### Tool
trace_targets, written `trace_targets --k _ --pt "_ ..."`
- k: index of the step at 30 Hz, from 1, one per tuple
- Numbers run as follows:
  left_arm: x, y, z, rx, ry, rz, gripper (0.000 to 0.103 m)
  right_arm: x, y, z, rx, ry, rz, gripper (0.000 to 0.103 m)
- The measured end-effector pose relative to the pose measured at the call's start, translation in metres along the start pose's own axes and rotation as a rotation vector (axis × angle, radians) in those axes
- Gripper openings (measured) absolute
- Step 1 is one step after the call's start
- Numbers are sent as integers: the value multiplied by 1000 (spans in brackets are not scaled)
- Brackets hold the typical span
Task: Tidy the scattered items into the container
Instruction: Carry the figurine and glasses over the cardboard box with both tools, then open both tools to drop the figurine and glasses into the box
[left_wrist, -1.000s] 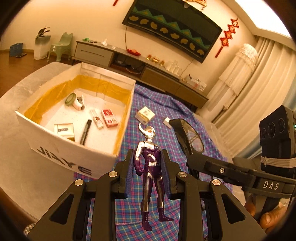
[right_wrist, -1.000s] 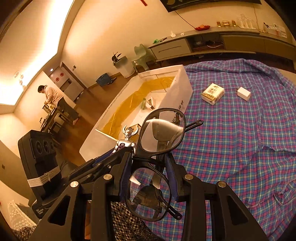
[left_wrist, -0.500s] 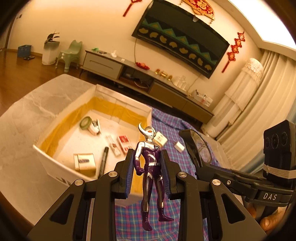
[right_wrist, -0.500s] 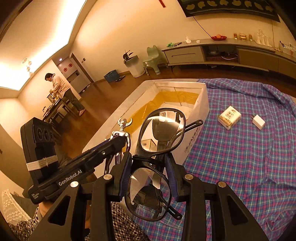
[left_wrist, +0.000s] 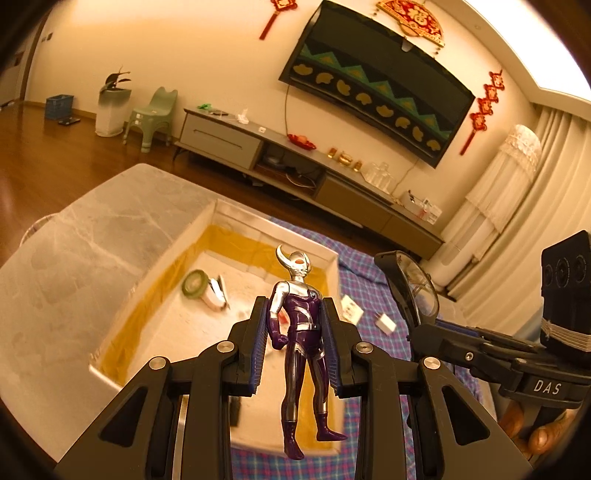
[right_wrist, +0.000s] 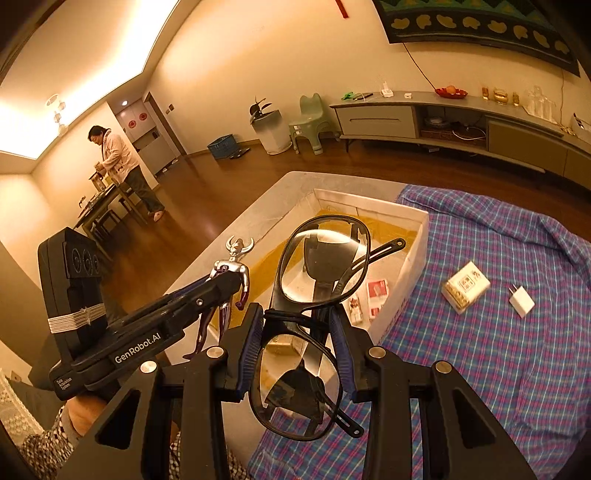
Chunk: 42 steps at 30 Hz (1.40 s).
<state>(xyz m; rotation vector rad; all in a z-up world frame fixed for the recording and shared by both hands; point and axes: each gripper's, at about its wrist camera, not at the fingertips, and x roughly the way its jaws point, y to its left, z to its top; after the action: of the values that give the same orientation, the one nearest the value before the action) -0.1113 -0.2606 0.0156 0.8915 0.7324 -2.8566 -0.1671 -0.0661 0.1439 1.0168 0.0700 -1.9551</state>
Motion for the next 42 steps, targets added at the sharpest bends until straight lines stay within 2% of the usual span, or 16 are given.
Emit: trace_targets --k 10,22,28,35,42 --pt "36 26 20 28 68 67 28 50 -5 32 -18 52 -20 39" --pt "83 51 27 67 212 157 28 116 -19 63 -33 145 -54 39" --pt "104 55 29 138 283 210 29 150 -20 76 -52 200 -81 39" --pt "117 59 30 214 334 237 29 192 -37 85 31 288 -99 39" --pt "127 67 29 229 369 233 29 226 -50 88 115 357 -129 39"
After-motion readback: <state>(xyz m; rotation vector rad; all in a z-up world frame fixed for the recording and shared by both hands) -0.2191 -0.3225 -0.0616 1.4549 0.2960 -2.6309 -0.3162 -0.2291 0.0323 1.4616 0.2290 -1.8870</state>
